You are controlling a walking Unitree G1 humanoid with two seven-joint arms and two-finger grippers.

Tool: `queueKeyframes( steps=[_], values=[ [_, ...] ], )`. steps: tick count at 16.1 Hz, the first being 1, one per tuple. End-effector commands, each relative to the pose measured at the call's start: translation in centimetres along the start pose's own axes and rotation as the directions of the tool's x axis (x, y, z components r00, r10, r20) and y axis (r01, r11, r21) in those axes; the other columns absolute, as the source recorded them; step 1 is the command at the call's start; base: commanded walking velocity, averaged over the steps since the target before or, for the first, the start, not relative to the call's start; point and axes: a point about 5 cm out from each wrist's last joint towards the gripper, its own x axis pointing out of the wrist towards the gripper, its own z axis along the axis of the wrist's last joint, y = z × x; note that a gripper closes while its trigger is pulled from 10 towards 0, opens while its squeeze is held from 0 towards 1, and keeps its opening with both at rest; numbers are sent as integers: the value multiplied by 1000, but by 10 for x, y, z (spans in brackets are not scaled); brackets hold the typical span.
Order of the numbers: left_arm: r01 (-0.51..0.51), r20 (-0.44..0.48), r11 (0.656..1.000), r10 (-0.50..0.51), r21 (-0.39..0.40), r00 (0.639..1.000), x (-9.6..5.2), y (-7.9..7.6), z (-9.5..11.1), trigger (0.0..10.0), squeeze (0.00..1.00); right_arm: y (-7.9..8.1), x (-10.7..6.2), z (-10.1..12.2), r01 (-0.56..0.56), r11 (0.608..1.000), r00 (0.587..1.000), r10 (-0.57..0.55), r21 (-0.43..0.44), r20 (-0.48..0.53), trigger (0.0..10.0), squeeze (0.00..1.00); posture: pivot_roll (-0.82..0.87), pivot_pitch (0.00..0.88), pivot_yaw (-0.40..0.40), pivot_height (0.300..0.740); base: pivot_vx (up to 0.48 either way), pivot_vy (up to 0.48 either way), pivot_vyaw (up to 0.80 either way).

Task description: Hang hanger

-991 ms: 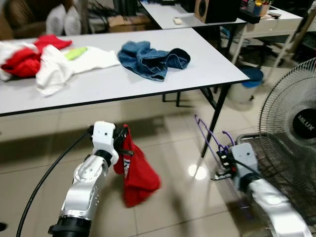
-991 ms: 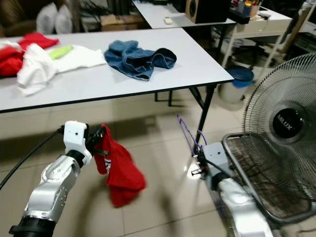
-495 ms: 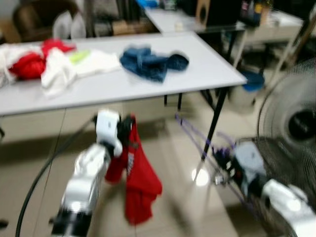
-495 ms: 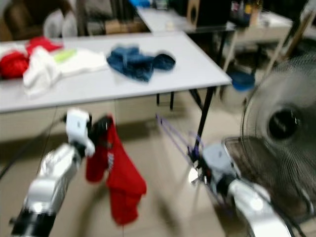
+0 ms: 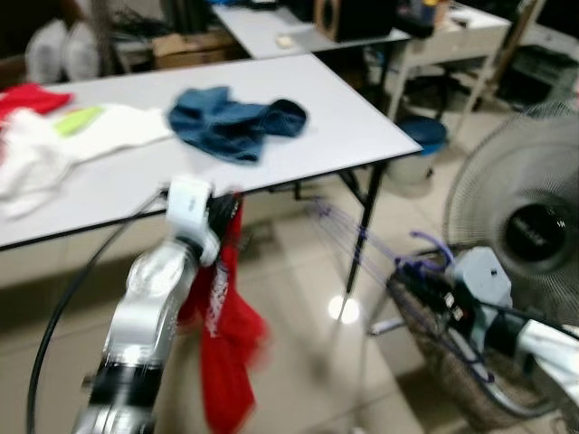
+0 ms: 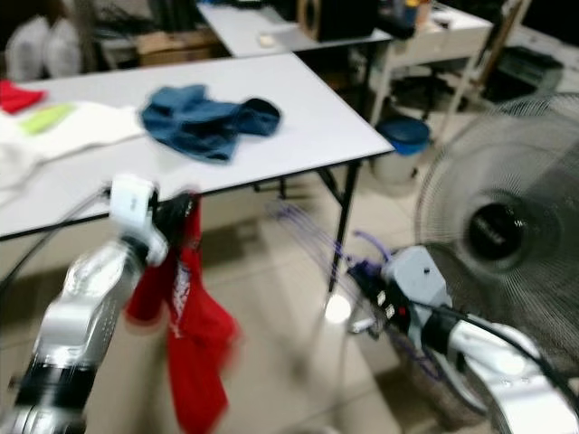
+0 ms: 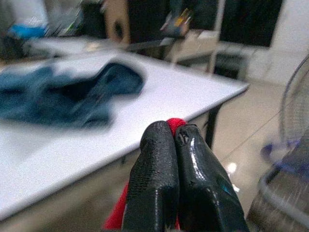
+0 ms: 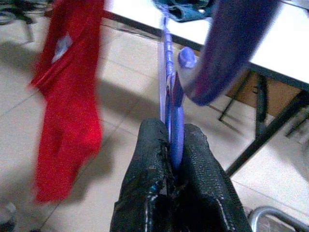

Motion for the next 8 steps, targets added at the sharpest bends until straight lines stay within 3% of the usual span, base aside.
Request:
queueKeyframes(
  steps=[1, 4, 6, 8],
  values=[
    [35, 39, 999, -35, 17, 999, 6, -2, 12, 10000, 0, -1, -11, 4, -64, 998, 998, 64, -18, -29, 10000, 0, -211, 0, 22, 740, 394, 0, 0],
    [31, 55, 999, -33, 37, 998, 17, 4, 24, 10000, 0, -4, -35, 12, -190, 981, 978, 186, -35, -98, 10000, 0, -215, 0, 17, 740, 401, 0, 0],
    [32, 90, 997, -38, 69, 995, 30, 11, 41, 10000, 0, -11, -49, 35, -245, 967, 969, 242, -66, -53, 10000, 0, -215, 0, 18, 740, 411, 0, 0],
    [42, 132, 996, -53, 82, 990, 41, 13, 58, 10000, 0, -13, -53, 47, -301, 950, 954, 300, -84, -22, 10000, 0, -219, 0, 18, 740, 414, 0, 0]
  ],
)
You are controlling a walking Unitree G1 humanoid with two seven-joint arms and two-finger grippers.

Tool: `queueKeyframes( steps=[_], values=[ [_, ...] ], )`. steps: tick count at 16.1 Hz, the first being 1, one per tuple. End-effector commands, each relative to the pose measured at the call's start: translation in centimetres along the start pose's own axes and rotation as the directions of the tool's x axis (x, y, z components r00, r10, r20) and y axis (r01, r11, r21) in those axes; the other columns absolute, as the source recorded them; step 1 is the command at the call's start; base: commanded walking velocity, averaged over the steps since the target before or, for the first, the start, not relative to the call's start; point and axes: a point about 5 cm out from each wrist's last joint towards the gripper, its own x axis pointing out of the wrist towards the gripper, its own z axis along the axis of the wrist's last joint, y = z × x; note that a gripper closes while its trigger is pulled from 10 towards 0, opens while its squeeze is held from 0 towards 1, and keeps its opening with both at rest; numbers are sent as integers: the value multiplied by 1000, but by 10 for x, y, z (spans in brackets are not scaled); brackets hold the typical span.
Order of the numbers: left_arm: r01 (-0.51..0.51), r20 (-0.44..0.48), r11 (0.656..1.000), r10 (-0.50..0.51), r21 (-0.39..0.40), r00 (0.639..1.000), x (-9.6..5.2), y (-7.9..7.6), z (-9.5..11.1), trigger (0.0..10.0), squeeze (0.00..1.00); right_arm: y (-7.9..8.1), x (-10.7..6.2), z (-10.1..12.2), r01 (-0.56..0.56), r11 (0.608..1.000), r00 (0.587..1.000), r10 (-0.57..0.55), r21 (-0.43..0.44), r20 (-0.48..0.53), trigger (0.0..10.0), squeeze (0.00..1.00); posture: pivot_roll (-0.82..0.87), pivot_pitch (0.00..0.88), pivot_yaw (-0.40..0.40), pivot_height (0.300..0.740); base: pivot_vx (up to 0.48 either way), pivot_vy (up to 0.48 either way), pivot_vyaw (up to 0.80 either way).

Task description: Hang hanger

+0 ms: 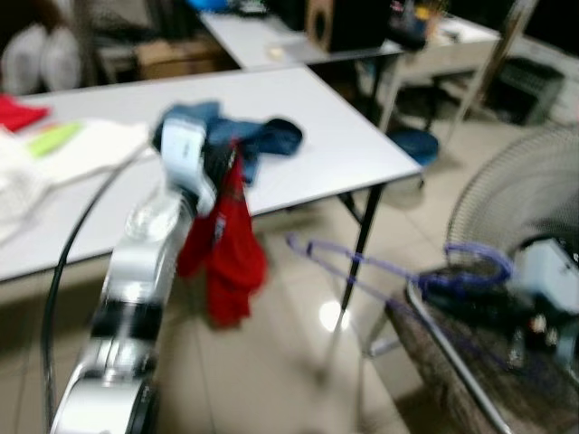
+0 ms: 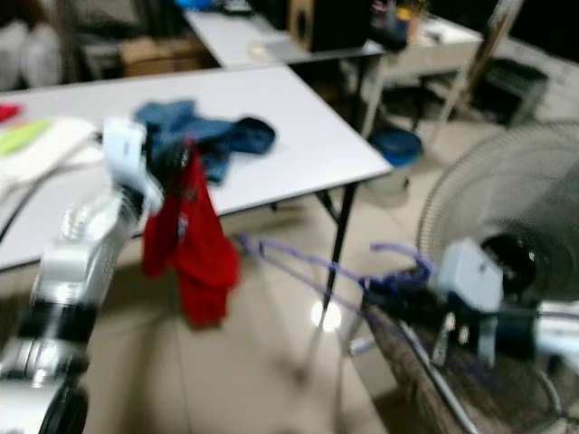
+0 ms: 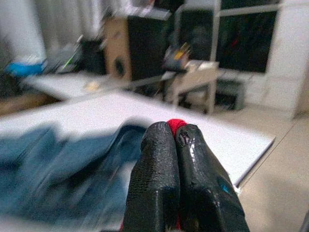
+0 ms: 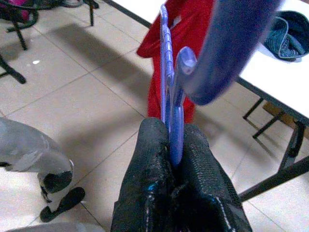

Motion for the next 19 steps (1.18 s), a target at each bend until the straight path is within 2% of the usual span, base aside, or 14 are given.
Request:
queueKeyframes(
  steps=[1, 2, 3, 4, 6, 7, 11, 13, 15, 16, 18, 19],
  values=[
    [52, 63, 998, -53, 24, 997, 10, -6, 17, 10000, 0, -2, -1, 5, -31, 999, 1000, 31, -10, 1, 10000, 0, -219, 0, 17, 740, 416, 0, 0],
    [66, 92, 997, -68, 34, 993, 16, -5, 27, 10000, 0, -2, 2, 7, -57, 998, 998, 56, -20, -5, 10000, 0, -219, 0, 17, 740, 416, 0, 0],
    [66, 92, 997, -68, 34, 993, 16, -5, 27, 10000, 0, -2, 2, 7, -57, 998, 998, 56, -20, -5, 10000, 0, -219, 0, 17, 740, 416, 0, 0],
    [83, 130, 996, -87, 38, 988, 20, -3, 41, 10000, 0, -5, 8, 5, -70, 997, 997, 70, -24, -19, 10000, 0, -216, 0, 12, 740, 416, 0, 0],
    [97, 169, 994, -103, 40, 980, 22, -2, 55, 10000, 0, -10, 13, 4, -62, 998, 998, 61, -34, -32, 10000, 0, -215, 0, 11, 740, 412, 0, 0],
    [128, 204, 990, -138, 60, 969, 19, -2, 70, 10000, 0, -21, 22, 4, -31, 998, 999, 29, -61, -32, 10000, 0, -211, 0, 9, 740, 416, 0, 0],
    [185, 207, 975, -207, 121, 956, 5, -1, 81, 10000, 0, -39, 38, 10, -28, 994, 999, 27, -108, -18, 10000, 0, -193, 0, -16, 740, 418, 0, 0],
    [220, 238, 970, -239, 105, 941, -4, 1, 90, 10000, 0, -47, 45, 14, -48, 989, 999, 47, -136, -15, 10000, 0, -181, 0, -32, 740, 416, 0, 0],
    [295, 275, 950, -311, 98, 910, -12, -4, 105, 10000, 0, -59, 55, 20, -75, 981, 997, 73, -179, -20, 10000, 0, -169, 0, -44, 740, 416, 0, 0],
    [340, 293, 935, -355, 102, 888, -16, -7, 114, 10000, 0, -71, 61, 29, -85, 969, 996, 81, -231, -28, 10000, 0, -168, 0, -44, 740, 401, 0, 0],
    [347, 302, 932, -363, 105, 882, -18, -6, 118, 10000, 0, -77, 63, 35, -85, 964, 996, 83, -250, -22, 10000, 0, -166, 0, -45, 740, 390, 0, 0],
    [352, 336, 932, -359, 86, 871, -20, -4, 126, 10000, 0, -84, 66, 42, -94, 957, 996, 93, -273, -16, 10000, 0, -162, 0, -54, 740, 289, 0, 0]
  ],
)
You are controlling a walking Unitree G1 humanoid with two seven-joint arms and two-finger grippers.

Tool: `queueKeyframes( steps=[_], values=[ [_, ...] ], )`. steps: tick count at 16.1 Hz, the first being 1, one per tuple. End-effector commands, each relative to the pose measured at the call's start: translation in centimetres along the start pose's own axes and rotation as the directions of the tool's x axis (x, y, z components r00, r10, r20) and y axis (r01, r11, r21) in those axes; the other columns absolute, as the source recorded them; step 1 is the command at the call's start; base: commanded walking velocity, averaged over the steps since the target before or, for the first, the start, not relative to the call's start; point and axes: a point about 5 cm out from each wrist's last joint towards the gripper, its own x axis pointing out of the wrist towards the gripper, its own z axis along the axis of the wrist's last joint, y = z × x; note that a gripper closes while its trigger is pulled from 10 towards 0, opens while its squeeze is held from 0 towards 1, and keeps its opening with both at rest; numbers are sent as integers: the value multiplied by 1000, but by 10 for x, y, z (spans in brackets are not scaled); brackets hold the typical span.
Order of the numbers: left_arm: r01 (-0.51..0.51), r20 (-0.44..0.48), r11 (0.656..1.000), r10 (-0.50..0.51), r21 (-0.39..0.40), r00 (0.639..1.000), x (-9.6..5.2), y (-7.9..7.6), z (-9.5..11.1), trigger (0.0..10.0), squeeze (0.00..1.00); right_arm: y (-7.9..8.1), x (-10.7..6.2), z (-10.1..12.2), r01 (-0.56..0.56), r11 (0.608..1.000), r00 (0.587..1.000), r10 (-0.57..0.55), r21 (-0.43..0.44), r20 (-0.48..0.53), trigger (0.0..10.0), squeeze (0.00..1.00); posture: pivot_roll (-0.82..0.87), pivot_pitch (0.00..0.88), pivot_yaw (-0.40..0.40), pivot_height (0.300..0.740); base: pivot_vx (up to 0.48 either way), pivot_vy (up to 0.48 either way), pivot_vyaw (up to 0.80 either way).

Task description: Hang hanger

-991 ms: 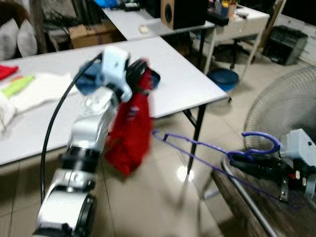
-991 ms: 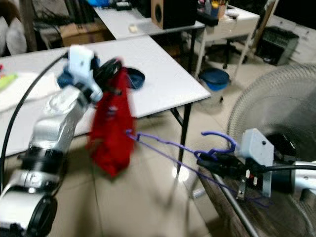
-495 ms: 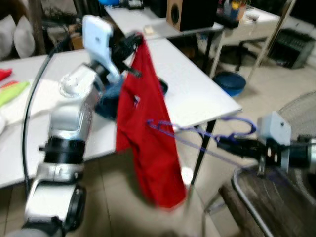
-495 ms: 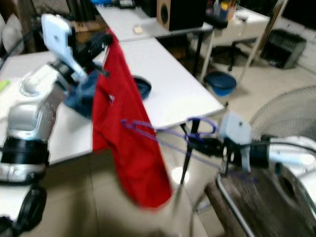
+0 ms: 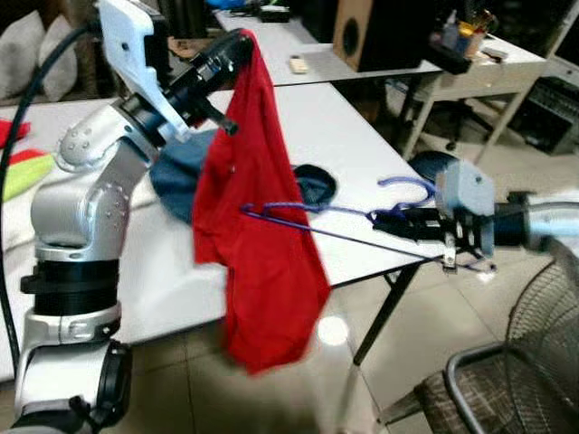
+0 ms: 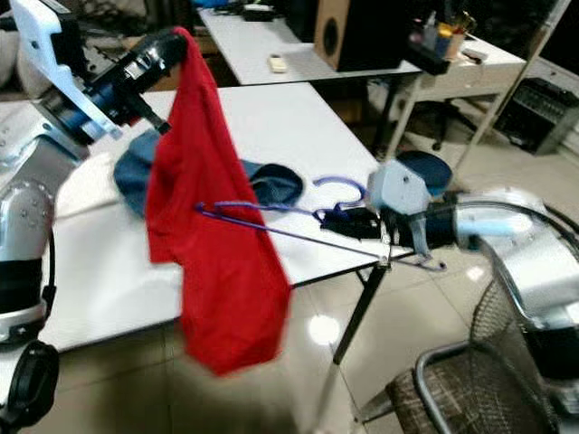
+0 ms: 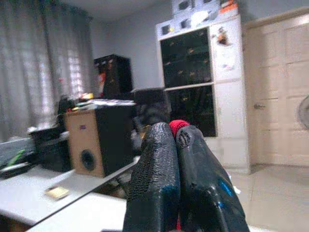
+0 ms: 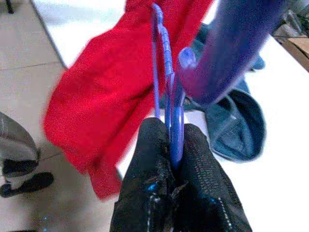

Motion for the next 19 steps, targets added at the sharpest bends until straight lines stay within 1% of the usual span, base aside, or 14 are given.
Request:
queueKeyframes(
  steps=[1, 4, 6, 7, 8, 9, 10, 11, 12, 13, 14, 15, 17, 19],
  values=[
    [36, 73, 999, -36, -2, 997, 6, -6, 16, 10000, 0, -7, -2, -1, 7, 1000, 1000, -7, -13, -24, 10000, 0, -161, 0, -57, 740, 289, 0, 0],
    [62, 90, 998, -62, 0, 994, 6, -10, 24, 10000, 0, -27, 8, 2, 49, 996, 998, -52, -79, -43, 10000, 0, -156, 0, -59, 740, 0, 0, 0],
    [112, 170, 994, -109, -7, 979, 9, -14, 38, 10000, 0, -81, 11, 8, 375, 906, 914, -397, -196, -88, 10000, 0, -161, 0, -51, 740, 0, 0, 0],
    [130, 216, 991, -127, 0, 968, 10, -14, 43, 10000, 0, -106, 5, 26, 580, 779, 802, -597, -238, -2, 10000, 0, -160, 0, -48, 740, 0, 0, 0],
    [135, 232, 991, -132, 4, 964, 11, -15, 46, 10000, 0, -113, 3, 33, 632, 742, 767, -641, -226, 38, 10000, 0, -159, 0, -47, 740, 0, 0, 0],
    [111, 309, 994, -107, 7, 945, 12, -14, 57, 10000, 0, -130, -17, 73, 803, 573, 596, -758, -164, 266, 10000, 0, -153, 0, -50, 740, 0, 0, 0],
    [81, 371, 997, -74, -5, 926, 13, -12, 67, 10000, 0, -138, -37, 100, 878, 475, 457, -788, -63, 412, 10000, 0, -149, 0, -51, 740, 0, 0, 0],
    [55, 411, 998, -41, -22, 911, 12, -9, 75, 10000, 0, -140, -46, 111, 890, 454, 415, -778, -34, 471, 10000, 0, -147, 0, -52, 740, 0, 0, 0],
    [48, 416, 999, -33, -25, 909, 11, -9, 77, 10000, 0, -142, -43, 110, 881, 472, 431, -771, -33, 469, 10000, 0, -145, 0, -54, 740, 0, 0, 0],
    [49, 385, 999, -41, -12, 922, 11, -10, 74, 10000, 0, -141, -28, 94, 845, 529, 510, -755, -78, 412, 10000, 0, -146, 0, -52, 740, 0, 0, 0],
    [55, 346, 998, -46, -18, 937, 14, -13, 65, 10000, 0, -131, -6, 68, 763, 637, 633, -701, -110, 328, 10000, 0, -145, 0, -51, 740, 0, 0, 0],
    [55, 328, 998, -44, -22, 944, 18, -16, 57, 10000, 0, -124, 9, 48, 709, 694, 696, -661, -124, 281, 10000, 0, -145, 0, -51, 740, 0, 0, 0],
    [46, 291, 998, -30, -50, 956, 23, -20, 46, 10000, 0, -106, 26, 20, 633, 761, 769, -598, -142, 226, 10000, 0, -148, 0, -43, 740, 0, 0, 0],
    [-12, 129, 999, 16, -33, 992, 27, -23, 12, 10000, 0, -79, 41, -16, 544, 831, 835, -523, -116, 172, 10000, 0, -158, 0, -26, 740, 0, 0, 0]
  ],
)
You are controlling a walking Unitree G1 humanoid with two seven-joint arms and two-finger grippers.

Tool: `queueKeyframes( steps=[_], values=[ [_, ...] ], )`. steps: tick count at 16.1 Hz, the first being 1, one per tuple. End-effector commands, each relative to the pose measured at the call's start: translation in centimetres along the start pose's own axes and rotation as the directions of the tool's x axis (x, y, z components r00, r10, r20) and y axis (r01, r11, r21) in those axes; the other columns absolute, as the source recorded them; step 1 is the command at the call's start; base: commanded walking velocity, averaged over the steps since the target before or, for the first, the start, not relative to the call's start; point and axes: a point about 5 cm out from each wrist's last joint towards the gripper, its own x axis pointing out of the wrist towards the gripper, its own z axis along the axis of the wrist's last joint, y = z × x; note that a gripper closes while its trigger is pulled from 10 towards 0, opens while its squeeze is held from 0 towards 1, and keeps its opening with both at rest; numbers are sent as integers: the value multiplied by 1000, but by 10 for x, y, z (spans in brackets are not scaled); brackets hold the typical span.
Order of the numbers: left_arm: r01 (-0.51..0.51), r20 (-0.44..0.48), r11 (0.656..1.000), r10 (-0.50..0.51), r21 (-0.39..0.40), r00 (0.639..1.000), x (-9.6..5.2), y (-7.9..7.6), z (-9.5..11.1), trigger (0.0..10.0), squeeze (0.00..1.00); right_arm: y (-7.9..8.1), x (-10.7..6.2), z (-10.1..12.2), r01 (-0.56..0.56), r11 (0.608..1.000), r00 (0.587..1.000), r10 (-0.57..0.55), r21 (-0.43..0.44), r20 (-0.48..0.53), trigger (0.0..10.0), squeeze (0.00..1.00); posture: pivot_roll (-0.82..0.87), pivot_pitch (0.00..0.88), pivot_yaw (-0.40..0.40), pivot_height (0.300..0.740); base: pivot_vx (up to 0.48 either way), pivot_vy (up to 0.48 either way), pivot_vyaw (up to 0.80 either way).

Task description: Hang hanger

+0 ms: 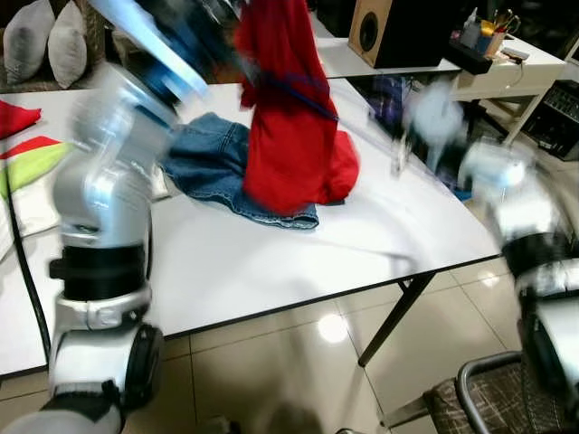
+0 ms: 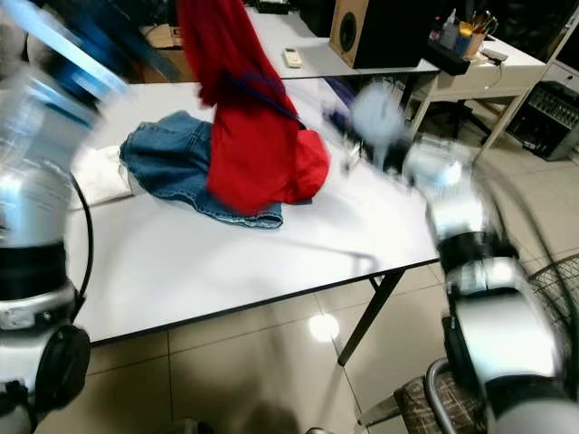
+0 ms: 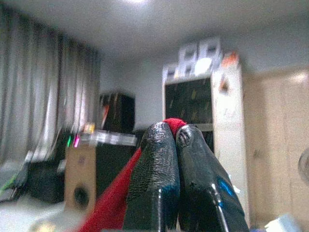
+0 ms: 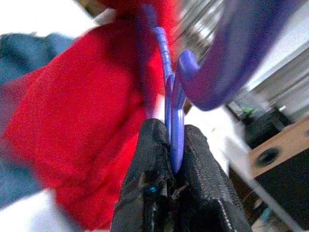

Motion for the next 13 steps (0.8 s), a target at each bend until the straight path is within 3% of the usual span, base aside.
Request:
queueKeyframes(
  steps=[1, 3, 6, 7, 9, 10, 12, 13],
  values=[
    [5, -61, 1000, -4, 23, 998, 1, -4, -10, 10000, 0, -1, -4, 3, -18, 1000, 1000, 18, -13, 24, 10000, 0, -160, 0, -24, 740, 0, 0, 0],
    [-15, -313, 995, 45, 100, 949, -18, -6, -65, 10000, 0, 40, -30, -17, -207, 978, 978, 208, 27, -6, 10000, 0, -174, 0, -9, 740, 0, 0, 0],
    [-55, -453, 983, 128, 173, 882, -31, 2, -103, 10000, 0, 72, -69, -16, -380, 922, 923, 383, 75, -30, 10000, 0, -187, 0, 0, 740, 0, 0, 0],
    [-107, -515, 966, 217, 235, 830, -41, 16, -125, 10000, 0, 86, -95, -7, -454, 883, 887, 460, 119, -28, 10000, 0, -215, 0, 21, 740, 0, 0, 0],
    [-113, -558, 936, 292, 333, 777, -49, 26, -141, 10000, 0, 90, -109, -1, -450, 879, 889, 458, 156, -19, 10000, 0, -228, 0, 31, 740, 0, 0, 0],
    [-90, -606, 927, 309, 364, 733, -59, 31, -155, 10000, 0, 93, -121, 4, -434, 884, 896, 444, 173, -25, 10000, 0, -248, 0, 47, 740, 0, 0, 0],
    [-88, -660, 938, 300, 335, 688, -75, 34, -170, 10000, 0, 95, -139, 13, -406, 894, 904, 423, 190, -58, 10000, 0, -275, 0, 71, 740, 0, 0, 0],
    [-77, -692, 957, 256, 279, 675, -85, 33, -178, 10000, 863, 94, -153, 18, -377, 904, 911, 401, 204, -96, 10000, 0, -291, 0, 80, 740, 0, 0, 0]
  ],
)
